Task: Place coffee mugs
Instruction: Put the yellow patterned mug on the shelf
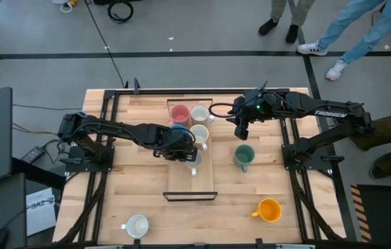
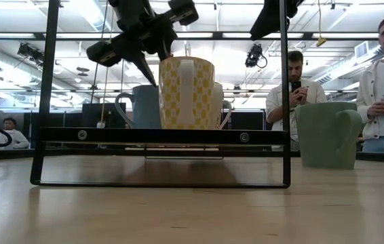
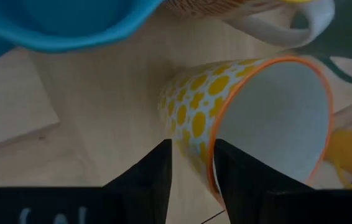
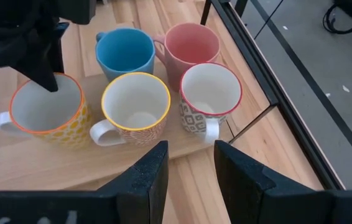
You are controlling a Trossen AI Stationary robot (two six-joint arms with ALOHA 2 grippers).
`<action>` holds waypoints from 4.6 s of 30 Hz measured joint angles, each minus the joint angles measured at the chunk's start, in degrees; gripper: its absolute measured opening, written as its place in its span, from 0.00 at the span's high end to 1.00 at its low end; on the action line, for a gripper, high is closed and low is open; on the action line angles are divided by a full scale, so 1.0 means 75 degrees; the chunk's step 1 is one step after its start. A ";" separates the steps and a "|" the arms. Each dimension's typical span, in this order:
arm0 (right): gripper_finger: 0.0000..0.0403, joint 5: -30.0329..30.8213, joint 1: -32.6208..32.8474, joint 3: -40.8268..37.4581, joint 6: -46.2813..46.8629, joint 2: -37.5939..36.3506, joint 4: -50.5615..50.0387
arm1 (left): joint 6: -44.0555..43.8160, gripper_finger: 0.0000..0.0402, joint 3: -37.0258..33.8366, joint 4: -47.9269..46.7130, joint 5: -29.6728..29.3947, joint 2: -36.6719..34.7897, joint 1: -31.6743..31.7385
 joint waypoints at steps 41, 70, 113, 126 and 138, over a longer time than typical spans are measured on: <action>0.67 -0.0560 0.1626 0.0006 0.4590 0.1947 0.2775 | 0.6883 0.69 -0.5114 0.1323 -0.1223 -0.5069 -0.1814; 0.68 0.0103 0.2124 0.0012 0.6006 0.3031 0.1968 | 0.6965 0.69 -0.5219 0.1774 -0.1192 -0.5107 -0.1851; 0.73 0.0035 0.2145 0.0020 0.6424 0.3748 0.2237 | 0.6956 0.69 -0.5214 0.1926 -0.1139 -0.5107 -0.1849; 0.93 0.0000 0.2127 -0.0006 0.6290 0.3727 0.2176 | 0.6965 0.69 -0.5214 0.1913 -0.1139 -0.5107 -0.1849; 0.93 -0.0140 0.1931 0.0769 0.5860 0.3727 0.0919 | 0.6951 0.69 -0.5214 0.1911 -0.1139 -0.5107 -0.1849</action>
